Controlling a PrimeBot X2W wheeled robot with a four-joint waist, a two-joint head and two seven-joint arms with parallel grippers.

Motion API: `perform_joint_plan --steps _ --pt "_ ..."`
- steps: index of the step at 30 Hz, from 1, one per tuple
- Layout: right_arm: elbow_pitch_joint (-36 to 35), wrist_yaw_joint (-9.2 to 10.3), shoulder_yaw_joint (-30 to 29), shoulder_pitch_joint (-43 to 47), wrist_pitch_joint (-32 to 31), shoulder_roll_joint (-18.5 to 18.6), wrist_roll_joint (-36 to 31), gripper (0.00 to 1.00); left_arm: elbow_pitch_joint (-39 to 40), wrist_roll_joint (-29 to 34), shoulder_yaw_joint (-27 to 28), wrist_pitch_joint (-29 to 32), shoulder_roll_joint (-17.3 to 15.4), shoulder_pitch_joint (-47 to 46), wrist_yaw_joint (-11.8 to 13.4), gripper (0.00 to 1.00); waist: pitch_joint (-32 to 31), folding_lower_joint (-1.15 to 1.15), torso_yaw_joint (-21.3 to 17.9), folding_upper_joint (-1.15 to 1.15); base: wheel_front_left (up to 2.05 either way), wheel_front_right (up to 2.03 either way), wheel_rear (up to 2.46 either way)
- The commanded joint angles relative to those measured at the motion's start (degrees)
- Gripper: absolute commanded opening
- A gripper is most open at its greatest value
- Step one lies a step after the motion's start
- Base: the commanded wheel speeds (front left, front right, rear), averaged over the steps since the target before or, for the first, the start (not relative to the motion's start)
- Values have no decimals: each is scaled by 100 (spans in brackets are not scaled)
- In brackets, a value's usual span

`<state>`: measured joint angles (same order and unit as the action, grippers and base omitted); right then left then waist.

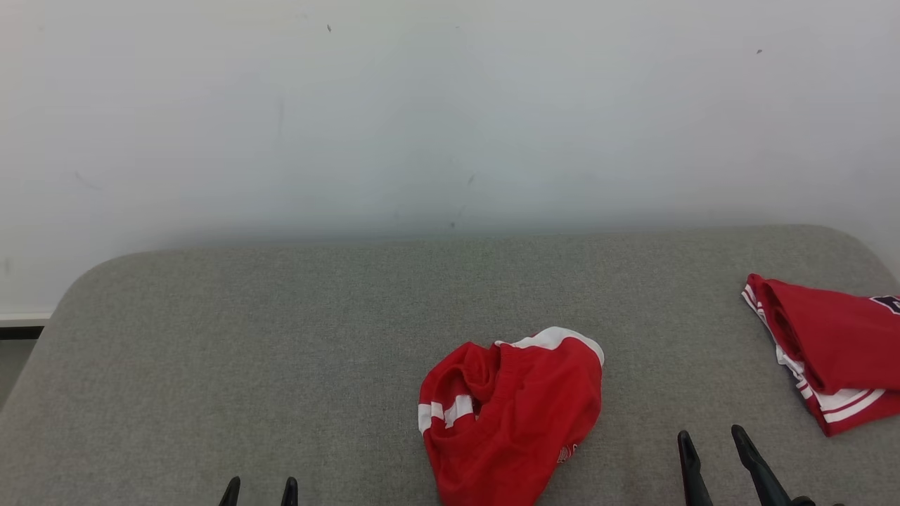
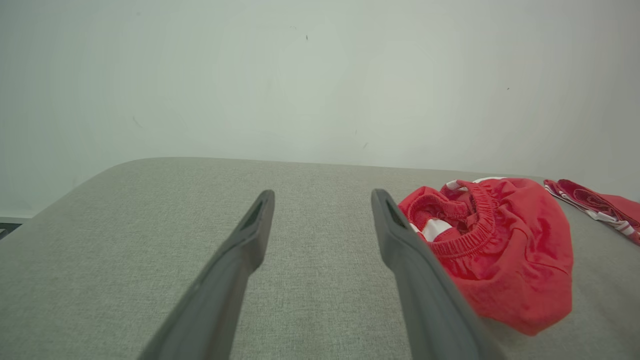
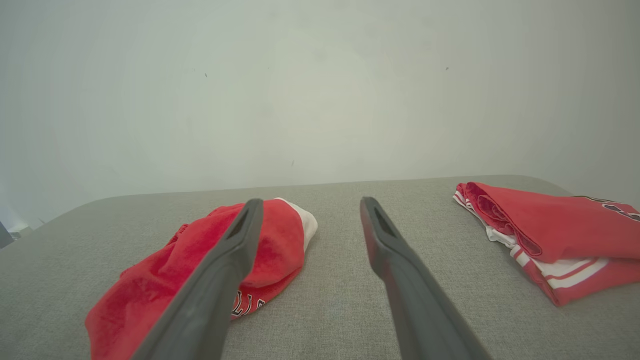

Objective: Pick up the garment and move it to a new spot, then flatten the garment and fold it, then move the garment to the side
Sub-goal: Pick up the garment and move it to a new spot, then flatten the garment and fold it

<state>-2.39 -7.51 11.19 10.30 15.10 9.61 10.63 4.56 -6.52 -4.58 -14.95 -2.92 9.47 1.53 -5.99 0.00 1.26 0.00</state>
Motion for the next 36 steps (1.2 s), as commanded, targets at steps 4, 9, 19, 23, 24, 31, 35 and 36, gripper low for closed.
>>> perform_joint_plan --steps 4,9,19,23,24,31,35,36 --pt "5 4 21 59 3 31 42 100 -30 20 -46 -27 0 27 -4 100 23 0 -1 0 0 0 0" --pt "11 4 41 1 3 60 50 100 -95 -125 -133 -27 0 -164 -26 100 89 0 -11 0 0 0 0" --pt "21 4 177 -279 3 176 43 100 -915 -484 -735 -27 0 -1430 -193 100 441 0 -182 0 0 0 0" --pt "20 4 209 -389 4 230 42 100 -1479 -748 -1289 3 -2 -2211 -223 100 665 0 -298 0 0 0 0" --pt "14 4 202 -413 4 244 34 100 -1628 -793 -1444 87 -2 -2455 -221 100 736 0 -319 0 0 0 0" --pt "-37 4 238 -766 4 298 0 100 -2383 -1499 -2219 400 -6 -3841 -32 100 1280 0 -524 0 0 0 0" --pt "-44 4 222 -1041 3 303 -30 100 -2960 -1985 -2719 598 -2 -4610 88 100 1609 0 -656 0 0 0 0" --pt "-43 4 237 -1095 4 305 -42 100 -3079 -2153 -2829 635 -6 -4760 118 100 1687 0 -681 0 0 0 0"
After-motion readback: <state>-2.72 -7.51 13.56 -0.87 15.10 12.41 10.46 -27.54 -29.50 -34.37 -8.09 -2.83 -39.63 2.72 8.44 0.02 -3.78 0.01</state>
